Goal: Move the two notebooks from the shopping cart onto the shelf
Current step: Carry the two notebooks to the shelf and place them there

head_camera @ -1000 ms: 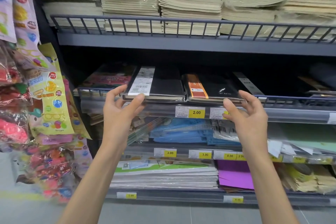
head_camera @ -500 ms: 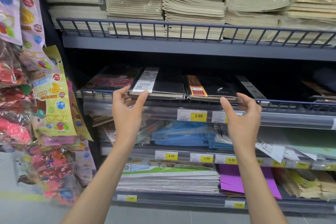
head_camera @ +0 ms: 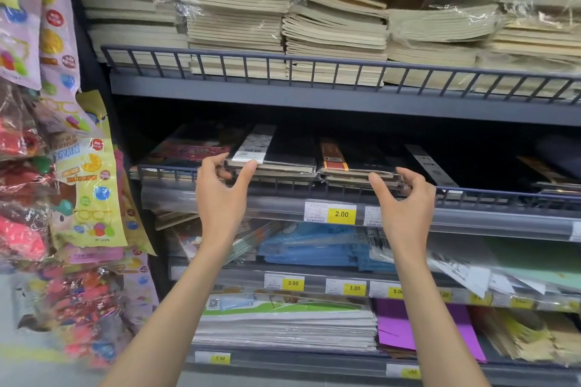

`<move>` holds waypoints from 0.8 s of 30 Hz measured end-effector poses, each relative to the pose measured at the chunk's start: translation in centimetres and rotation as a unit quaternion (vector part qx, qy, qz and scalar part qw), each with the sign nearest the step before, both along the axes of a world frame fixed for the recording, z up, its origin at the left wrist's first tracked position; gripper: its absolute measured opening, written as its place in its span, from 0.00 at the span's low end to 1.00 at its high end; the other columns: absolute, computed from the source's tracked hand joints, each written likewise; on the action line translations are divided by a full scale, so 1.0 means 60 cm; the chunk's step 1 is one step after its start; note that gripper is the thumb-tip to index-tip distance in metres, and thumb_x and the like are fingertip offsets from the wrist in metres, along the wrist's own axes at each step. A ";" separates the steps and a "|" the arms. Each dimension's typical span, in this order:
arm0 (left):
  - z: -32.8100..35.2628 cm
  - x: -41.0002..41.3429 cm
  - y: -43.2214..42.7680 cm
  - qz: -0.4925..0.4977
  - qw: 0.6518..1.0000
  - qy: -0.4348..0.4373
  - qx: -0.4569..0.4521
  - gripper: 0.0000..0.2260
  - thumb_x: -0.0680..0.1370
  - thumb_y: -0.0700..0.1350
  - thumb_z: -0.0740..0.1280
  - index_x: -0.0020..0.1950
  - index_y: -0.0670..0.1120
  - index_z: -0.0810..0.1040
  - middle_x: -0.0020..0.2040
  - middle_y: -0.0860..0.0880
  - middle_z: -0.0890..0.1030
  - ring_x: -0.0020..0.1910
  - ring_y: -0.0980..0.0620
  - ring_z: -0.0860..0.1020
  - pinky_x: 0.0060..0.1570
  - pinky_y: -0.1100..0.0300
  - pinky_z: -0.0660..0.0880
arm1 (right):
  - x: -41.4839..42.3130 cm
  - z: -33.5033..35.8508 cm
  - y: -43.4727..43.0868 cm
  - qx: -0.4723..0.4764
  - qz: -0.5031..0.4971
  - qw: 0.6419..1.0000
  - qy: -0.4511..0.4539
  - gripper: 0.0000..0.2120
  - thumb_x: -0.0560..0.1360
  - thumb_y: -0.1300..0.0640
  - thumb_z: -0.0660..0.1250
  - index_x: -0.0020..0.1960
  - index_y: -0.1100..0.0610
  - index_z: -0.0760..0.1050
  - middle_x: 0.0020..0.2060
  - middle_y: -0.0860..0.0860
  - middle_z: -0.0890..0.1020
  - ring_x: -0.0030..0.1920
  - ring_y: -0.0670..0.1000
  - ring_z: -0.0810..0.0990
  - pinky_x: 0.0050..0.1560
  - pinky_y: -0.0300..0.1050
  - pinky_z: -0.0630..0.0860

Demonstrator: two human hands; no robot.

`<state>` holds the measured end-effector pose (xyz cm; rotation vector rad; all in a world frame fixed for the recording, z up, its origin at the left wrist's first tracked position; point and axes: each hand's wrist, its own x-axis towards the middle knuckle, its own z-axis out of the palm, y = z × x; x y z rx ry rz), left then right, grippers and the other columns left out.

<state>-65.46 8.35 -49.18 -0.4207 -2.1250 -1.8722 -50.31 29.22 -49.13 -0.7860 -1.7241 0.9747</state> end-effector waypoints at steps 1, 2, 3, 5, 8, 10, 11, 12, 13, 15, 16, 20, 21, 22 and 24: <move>0.000 -0.003 0.002 0.001 1.000 -0.002 -0.002 0.23 0.75 0.62 0.70 0.65 0.53 0.72 0.51 0.49 0.75 0.49 0.51 0.75 0.49 0.59 0.73 | -0.001 0.000 0.001 -0.002 -0.001 1.000 -0.001 0.26 0.74 0.41 0.73 0.67 0.50 0.73 0.65 0.49 0.71 0.60 0.46 0.73 0.56 0.40 0.69; 0.000 -0.006 0.003 0.002 1.000 -0.004 -0.004 0.23 0.75 0.62 0.70 0.65 0.53 0.72 0.51 0.49 0.75 0.50 0.51 0.75 0.48 0.60 0.73 | -0.002 0.000 0.002 -0.002 -0.002 1.000 -0.003 0.26 0.74 0.41 0.72 0.67 0.50 0.73 0.65 0.49 0.71 0.60 0.47 0.74 0.55 0.41 0.69; -0.001 -0.008 0.004 0.002 1.000 -0.005 -0.005 0.23 0.75 0.62 0.70 0.66 0.53 0.72 0.51 0.49 0.75 0.50 0.51 0.75 0.47 0.60 0.72 | -0.002 0.000 0.002 -0.002 -0.003 1.000 -0.006 0.26 0.74 0.41 0.72 0.67 0.50 0.73 0.65 0.49 0.71 0.61 0.48 0.74 0.55 0.41 0.68; -0.001 -0.008 0.005 0.003 1.000 -0.006 -0.005 0.23 0.75 0.62 0.70 0.66 0.53 0.72 0.51 0.48 0.75 0.49 0.51 0.75 0.46 0.62 0.71 | -0.003 0.001 0.003 -0.003 -0.004 1.000 -0.010 0.26 0.74 0.41 0.72 0.68 0.50 0.73 0.65 0.49 0.71 0.61 0.48 0.73 0.55 0.41 0.68; -0.002 -0.007 0.005 0.000 1.000 -0.005 -0.004 0.24 0.76 0.61 0.70 0.67 0.52 0.72 0.51 0.48 0.75 0.49 0.53 0.74 0.46 0.64 0.70 | -0.002 0.000 0.002 -0.004 -0.003 1.000 -0.013 0.26 0.75 0.41 0.72 0.68 0.50 0.73 0.65 0.49 0.71 0.60 0.48 0.73 0.55 0.41 0.68; -0.003 -0.006 0.003 -0.004 1.000 -0.007 -0.001 0.24 0.76 0.61 0.70 0.68 0.52 0.72 0.52 0.48 0.75 0.48 0.54 0.74 0.46 0.64 0.70 | -0.001 0.000 0.000 -0.003 -0.002 1.000 -0.015 0.27 0.75 0.41 0.71 0.69 0.50 0.72 0.66 0.49 0.71 0.60 0.48 0.74 0.55 0.41 0.69; -0.003 -0.005 0.002 -0.007 1.000 -0.008 0.001 0.23 0.76 0.60 0.70 0.67 0.52 0.72 0.52 0.48 0.75 0.48 0.54 0.74 0.47 0.64 0.70 | 0.000 0.000 -0.001 -0.002 -0.001 1.000 -0.017 0.27 0.75 0.41 0.71 0.70 0.50 0.72 0.66 0.49 0.71 0.60 0.47 0.74 0.55 0.41 0.69; -0.004 -0.005 0.001 -0.009 1.000 -0.010 0.004 0.23 0.76 0.60 0.71 0.67 0.53 0.72 0.52 0.49 0.76 0.49 0.54 0.74 0.47 0.64 0.70 | 0.002 0.000 -0.001 0.001 -0.001 1.000 -0.021 0.27 0.75 0.41 0.71 0.70 0.51 0.72 0.66 0.49 0.71 0.59 0.46 0.73 0.55 0.41 0.68; -0.006 -0.004 0.000 -0.011 1.000 -0.012 0.008 0.22 0.76 0.59 0.71 0.66 0.53 0.72 0.53 0.49 0.76 0.49 0.55 0.75 0.47 0.64 0.71 | 0.004 0.000 -0.002 0.004 -0.002 1.000 -0.026 0.27 0.76 0.41 0.71 0.70 0.51 0.72 0.66 0.49 0.70 0.59 0.46 0.73 0.55 0.41 0.68; -0.008 0.000 -0.005 -0.015 1.000 -0.010 0.015 0.21 0.77 0.59 0.71 0.66 0.53 0.71 0.52 0.51 0.77 0.49 0.56 0.76 0.49 0.62 0.71 | 0.010 -0.001 -0.004 0.013 -0.005 0.999 -0.035 0.26 0.76 0.43 0.71 0.70 0.51 0.71 0.67 0.50 0.70 0.60 0.46 0.73 0.56 0.41 0.68; -0.009 0.002 -0.007 -0.017 1.000 -0.008 0.015 0.21 0.77 0.58 0.70 0.66 0.53 0.71 0.52 0.53 0.77 0.49 0.57 0.76 0.50 0.61 0.72 | 0.014 0.000 -0.005 0.019 -0.006 0.999 -0.041 0.25 0.76 0.43 0.70 0.70 0.51 0.71 0.67 0.50 0.70 0.61 0.48 0.74 0.56 0.42 0.69; -0.021 0.011 -0.028 -0.032 0.999 -0.009 -0.028 0.20 0.78 0.60 0.68 0.66 0.53 0.71 0.52 0.54 0.78 0.47 0.52 0.77 0.50 0.52 0.76 | 0.038 -0.004 -0.008 0.062 -0.004 0.992 -0.109 0.26 0.78 0.45 0.69 0.73 0.50 0.69 0.68 0.50 0.71 0.63 0.51 0.75 0.55 0.47 0.72; -0.024 0.012 -0.037 -0.039 0.998 -0.001 -0.057 0.20 0.78 0.61 0.67 0.66 0.53 0.71 0.51 0.55 0.78 0.46 0.52 0.77 0.49 0.50 0.77 | 0.047 -0.005 -0.010 0.081 -0.006 0.987 -0.141 0.27 0.78 0.46 0.69 0.74 0.50 0.67 0.68 0.50 0.70 0.64 0.51 0.74 0.54 0.48 0.73; -0.026 0.013 -0.047 -0.047 0.994 0.010 -0.094 0.20 0.78 0.61 0.67 0.65 0.54 0.71 0.51 0.55 0.78 0.45 0.52 0.77 0.47 0.48 0.78 | 0.057 -0.007 -0.011 0.100 -0.008 0.980 -0.174 0.29 0.78 0.46 0.69 0.75 0.49 0.65 0.68 0.51 0.70 0.65 0.52 0.74 0.53 0.49 0.73; -0.026 0.016 -0.065 -0.064 0.983 0.028 -0.170 0.18 0.79 0.61 0.66 0.65 0.54 0.72 0.54 0.56 0.79 0.48 0.53 0.78 0.48 0.47 0.79 | 0.078 -0.008 -0.016 0.139 -0.012 0.961 -0.240 0.31 0.79 0.46 0.68 0.77 0.50 0.61 0.69 0.52 0.70 0.66 0.54 0.72 0.49 0.50 0.72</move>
